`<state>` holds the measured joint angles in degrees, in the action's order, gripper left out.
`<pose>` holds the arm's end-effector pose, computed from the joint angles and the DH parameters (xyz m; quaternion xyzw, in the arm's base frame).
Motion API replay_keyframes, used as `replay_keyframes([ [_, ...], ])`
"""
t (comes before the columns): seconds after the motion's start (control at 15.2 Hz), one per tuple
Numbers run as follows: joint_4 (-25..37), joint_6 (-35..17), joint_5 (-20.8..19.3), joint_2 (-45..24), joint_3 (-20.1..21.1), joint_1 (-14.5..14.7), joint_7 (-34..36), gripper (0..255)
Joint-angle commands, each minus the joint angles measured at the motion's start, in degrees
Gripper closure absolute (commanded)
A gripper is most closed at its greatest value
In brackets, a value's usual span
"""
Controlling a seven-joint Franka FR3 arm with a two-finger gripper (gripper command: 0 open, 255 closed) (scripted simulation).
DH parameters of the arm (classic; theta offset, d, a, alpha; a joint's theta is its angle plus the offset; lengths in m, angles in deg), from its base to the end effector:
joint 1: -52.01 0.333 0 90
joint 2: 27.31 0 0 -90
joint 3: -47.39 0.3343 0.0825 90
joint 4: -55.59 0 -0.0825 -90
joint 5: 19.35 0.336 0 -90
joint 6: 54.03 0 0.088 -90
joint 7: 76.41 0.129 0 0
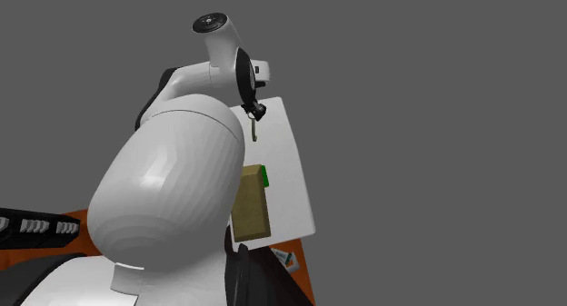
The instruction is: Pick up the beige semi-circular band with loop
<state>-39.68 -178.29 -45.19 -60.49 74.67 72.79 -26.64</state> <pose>0.4820 0.4361 0.3208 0.9951 0.0791 0.0472 0.0356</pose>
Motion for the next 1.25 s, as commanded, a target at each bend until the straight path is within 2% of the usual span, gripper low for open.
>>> replay_keyframes([
  [0.0,0.0,0.0,0.0,0.0,0.0,0.0,0.0,255],
  [1.19,3.8,8.5,3.6,5.3,2.1,-1.0,-2.9,255],
])
